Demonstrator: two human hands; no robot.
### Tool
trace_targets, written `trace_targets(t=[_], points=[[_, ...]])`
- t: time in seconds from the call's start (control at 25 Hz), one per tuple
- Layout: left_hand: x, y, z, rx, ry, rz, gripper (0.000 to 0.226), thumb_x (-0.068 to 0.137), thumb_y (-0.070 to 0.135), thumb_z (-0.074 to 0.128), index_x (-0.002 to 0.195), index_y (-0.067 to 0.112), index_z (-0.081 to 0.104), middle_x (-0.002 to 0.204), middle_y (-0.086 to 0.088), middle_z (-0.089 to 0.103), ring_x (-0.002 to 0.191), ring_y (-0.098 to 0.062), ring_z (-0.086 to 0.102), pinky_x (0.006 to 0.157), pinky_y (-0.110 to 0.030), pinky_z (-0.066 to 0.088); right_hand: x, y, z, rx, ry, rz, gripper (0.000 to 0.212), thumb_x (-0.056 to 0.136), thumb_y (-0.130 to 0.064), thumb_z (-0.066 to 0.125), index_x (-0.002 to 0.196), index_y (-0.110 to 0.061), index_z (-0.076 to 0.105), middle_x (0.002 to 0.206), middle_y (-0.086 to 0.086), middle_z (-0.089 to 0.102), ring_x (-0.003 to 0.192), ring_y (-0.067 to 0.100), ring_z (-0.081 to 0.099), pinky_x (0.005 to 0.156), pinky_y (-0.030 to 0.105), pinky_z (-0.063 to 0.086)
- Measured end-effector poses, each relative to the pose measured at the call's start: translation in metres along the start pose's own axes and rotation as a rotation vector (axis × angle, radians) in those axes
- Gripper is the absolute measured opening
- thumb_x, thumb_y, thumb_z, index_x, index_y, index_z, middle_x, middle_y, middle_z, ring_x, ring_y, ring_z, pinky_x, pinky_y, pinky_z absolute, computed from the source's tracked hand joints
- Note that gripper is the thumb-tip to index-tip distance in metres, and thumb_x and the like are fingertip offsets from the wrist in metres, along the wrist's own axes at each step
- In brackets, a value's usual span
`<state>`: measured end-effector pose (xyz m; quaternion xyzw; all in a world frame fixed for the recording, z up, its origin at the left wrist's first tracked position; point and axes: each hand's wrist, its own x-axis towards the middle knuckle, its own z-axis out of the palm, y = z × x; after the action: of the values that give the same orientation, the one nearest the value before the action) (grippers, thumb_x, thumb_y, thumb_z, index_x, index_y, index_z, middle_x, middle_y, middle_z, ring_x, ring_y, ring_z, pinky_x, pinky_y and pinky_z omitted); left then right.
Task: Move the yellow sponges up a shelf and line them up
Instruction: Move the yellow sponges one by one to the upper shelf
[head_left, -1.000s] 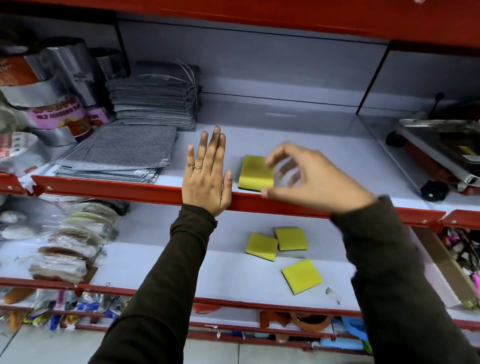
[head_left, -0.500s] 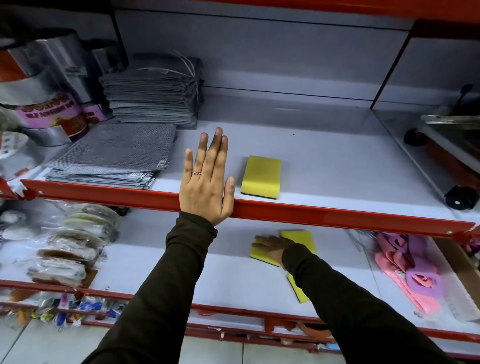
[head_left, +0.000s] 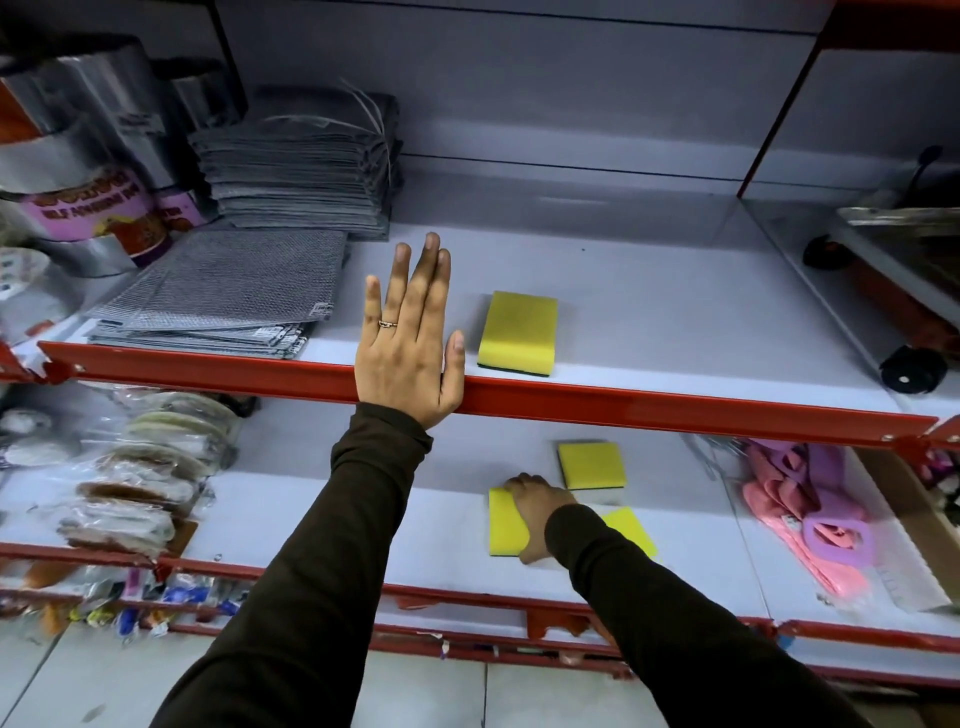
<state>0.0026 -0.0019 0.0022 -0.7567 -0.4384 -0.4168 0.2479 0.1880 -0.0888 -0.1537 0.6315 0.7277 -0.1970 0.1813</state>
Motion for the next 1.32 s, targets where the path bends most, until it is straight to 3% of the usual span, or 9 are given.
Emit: trace_targets(t=[0.12, 0.36, 0.52, 0.64, 0.92, 1.0, 1.08, 1.2, 1.32], points=[[0.002, 0.001, -0.003, -0.010, -0.018, -0.009, 0.073, 0.098, 0.033, 0.035, 0.163, 0.007, 0.016, 0.170, -0.014, 0.026, 0.161, -0.026, 0.008, 0.132, -0.038, -0.011, -0.035, -0.021, -0.019, 0.136, 0.042, -0.011, 0.115, 0.065, -0.038, 0.087, 0.154, -0.004, 0.023, 0.155, 0.016, 0.031, 0.144, 0.033, 0.033, 0.112, 0.043, 0.044], [0.004, 0.003, -0.009, -0.023, -0.068, -0.013, 0.072, 0.099, 0.033, 0.032, 0.164, 0.008, 0.015, 0.172, -0.013, 0.021, 0.160, -0.031, 0.013, 0.132, -0.036, -0.012, -0.154, -0.036, -0.131, 0.077, -0.104, -0.014, 0.088, 0.054, -0.063, 0.080, 0.121, -0.011, 0.060, 0.118, 0.008, 0.056, 0.107, 0.027, 0.059, 0.092, 0.042, 0.057], [0.004, 0.003, -0.010, -0.018, -0.081, -0.032, 0.071, 0.100, 0.035, 0.028, 0.164, 0.008, 0.012, 0.173, -0.013, 0.017, 0.161, -0.023, 0.002, 0.132, -0.037, -0.011, -0.215, -0.009, -0.212, 0.125, 0.224, 0.084, 0.102, 0.032, -0.073, 0.072, 0.120, -0.024, 0.058, 0.113, 0.000, 0.056, 0.104, 0.019, 0.056, 0.094, 0.037, 0.054], [0.002, 0.003, -0.008, -0.018, -0.069, -0.033, 0.071, 0.100, 0.035, 0.028, 0.164, 0.009, 0.011, 0.173, -0.012, 0.016, 0.161, -0.023, 0.002, 0.133, -0.038, -0.009, -0.200, 0.026, -0.255, 0.101, 0.406, 0.197, 0.106, 0.041, -0.062, 0.081, 0.133, -0.020, 0.050, 0.124, 0.007, 0.050, 0.119, 0.026, 0.048, 0.100, 0.038, 0.049], [0.002, 0.003, -0.010, -0.017, -0.058, -0.030, 0.071, 0.099, 0.035, 0.031, 0.163, 0.007, 0.019, 0.172, -0.011, 0.018, 0.161, -0.026, 0.008, 0.133, -0.040, -0.007, -0.131, 0.056, -0.249, 0.090, 0.238, 0.181, 0.102, 0.073, -0.033, 0.084, 0.156, -0.017, 0.027, 0.160, 0.008, 0.033, 0.145, 0.027, 0.038, 0.117, 0.040, 0.038], [0.002, 0.003, -0.010, -0.018, -0.055, -0.031, 0.071, 0.099, 0.035, 0.031, 0.163, 0.007, 0.018, 0.172, -0.011, 0.018, 0.161, -0.028, 0.010, 0.133, -0.039, -0.007, -0.147, 0.056, -0.250, 0.215, 0.432, 0.098, 0.099, 0.067, -0.033, 0.088, 0.151, -0.020, 0.039, 0.155, 0.005, 0.041, 0.140, 0.023, 0.044, 0.112, 0.036, 0.042], [0.002, 0.003, -0.008, -0.009, -0.055, -0.035, 0.072, 0.099, 0.035, 0.031, 0.164, 0.007, 0.017, 0.173, -0.010, 0.016, 0.161, -0.028, 0.009, 0.133, -0.040, -0.007, -0.170, 0.052, -0.237, 0.441, 0.634, -0.069, 0.072, 0.059, -0.042, 0.088, 0.126, -0.028, 0.064, 0.127, -0.007, 0.064, 0.111, 0.009, 0.063, 0.089, 0.028, 0.054], [0.000, 0.002, -0.006, 0.011, -0.053, -0.037, 0.073, 0.099, 0.036, 0.031, 0.165, 0.009, 0.014, 0.173, -0.008, 0.012, 0.162, -0.025, 0.004, 0.133, -0.039, -0.009, -0.183, 0.033, -0.186, 0.695, 0.372, -0.180, 0.051, 0.054, -0.052, 0.087, 0.096, -0.025, 0.075, 0.093, -0.013, 0.078, 0.078, 0.000, 0.071, 0.072, 0.019, 0.057], [0.000, 0.003, -0.005, 0.016, -0.044, -0.035, 0.072, 0.100, 0.037, 0.030, 0.164, 0.009, 0.013, 0.173, -0.010, 0.017, 0.161, -0.025, 0.006, 0.133, -0.039, -0.009, -0.144, 0.027, -0.129, 0.500, -0.071, 0.087, 0.065, 0.065, -0.053, 0.085, 0.114, -0.012, 0.074, 0.114, 0.005, 0.076, 0.105, 0.022, 0.072, 0.096, 0.039, 0.057]])
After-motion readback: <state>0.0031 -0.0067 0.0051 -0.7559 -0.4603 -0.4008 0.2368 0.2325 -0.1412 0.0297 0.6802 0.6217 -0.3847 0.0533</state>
